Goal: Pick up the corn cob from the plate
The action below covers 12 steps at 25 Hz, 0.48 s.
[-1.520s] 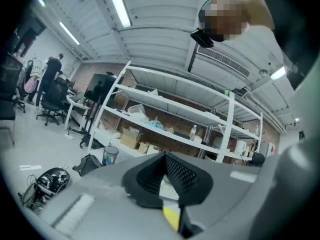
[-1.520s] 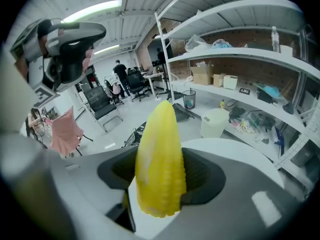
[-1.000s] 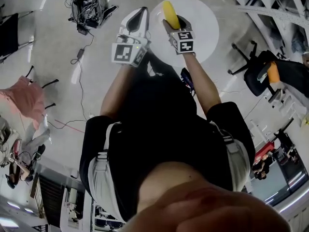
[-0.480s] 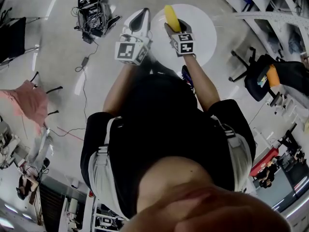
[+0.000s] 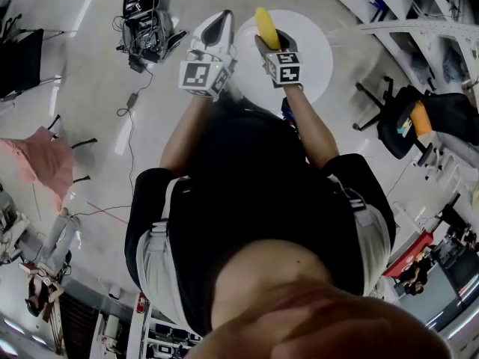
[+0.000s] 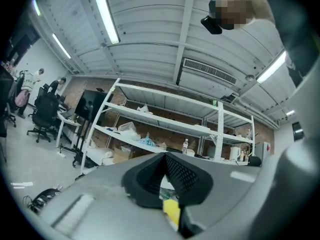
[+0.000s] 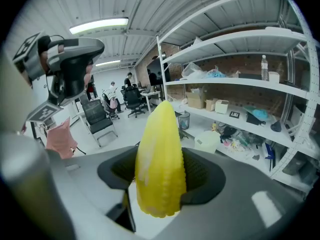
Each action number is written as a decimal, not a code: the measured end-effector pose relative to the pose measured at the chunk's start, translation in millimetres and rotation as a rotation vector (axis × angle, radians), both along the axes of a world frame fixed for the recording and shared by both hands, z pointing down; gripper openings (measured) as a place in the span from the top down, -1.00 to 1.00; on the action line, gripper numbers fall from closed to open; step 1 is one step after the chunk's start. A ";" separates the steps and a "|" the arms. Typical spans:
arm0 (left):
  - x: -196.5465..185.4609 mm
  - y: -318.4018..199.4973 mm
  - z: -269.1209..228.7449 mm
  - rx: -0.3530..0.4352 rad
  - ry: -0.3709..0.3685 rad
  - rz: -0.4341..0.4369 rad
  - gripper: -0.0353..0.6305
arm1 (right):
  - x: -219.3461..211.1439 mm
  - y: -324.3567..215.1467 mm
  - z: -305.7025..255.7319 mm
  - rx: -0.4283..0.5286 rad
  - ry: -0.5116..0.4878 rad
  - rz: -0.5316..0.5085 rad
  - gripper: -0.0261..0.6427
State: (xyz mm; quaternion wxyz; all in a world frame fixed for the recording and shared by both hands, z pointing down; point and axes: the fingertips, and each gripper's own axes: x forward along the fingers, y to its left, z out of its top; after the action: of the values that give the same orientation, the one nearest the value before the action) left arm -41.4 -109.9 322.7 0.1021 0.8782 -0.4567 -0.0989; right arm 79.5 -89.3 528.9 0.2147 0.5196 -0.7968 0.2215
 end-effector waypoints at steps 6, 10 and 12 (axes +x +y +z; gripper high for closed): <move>0.4 -1.2 -5.4 0.012 -0.006 0.005 0.88 | -1.4 -4.2 -21.3 0.046 -0.025 0.009 0.13; 1.0 -3.0 -7.2 0.016 -0.007 0.007 0.88 | 0.1 -9.0 -36.6 0.075 -0.035 0.018 0.13; 0.1 -4.3 -8.8 0.021 -0.006 0.009 0.88 | -1.6 -11.5 -46.4 0.096 -0.040 0.018 0.13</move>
State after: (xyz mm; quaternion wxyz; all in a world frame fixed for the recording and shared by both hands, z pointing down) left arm -41.3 -114.2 313.9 0.0917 0.8816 -0.4519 -0.1006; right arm 77.9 -100.8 482.5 0.1716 0.5318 -0.8060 0.1954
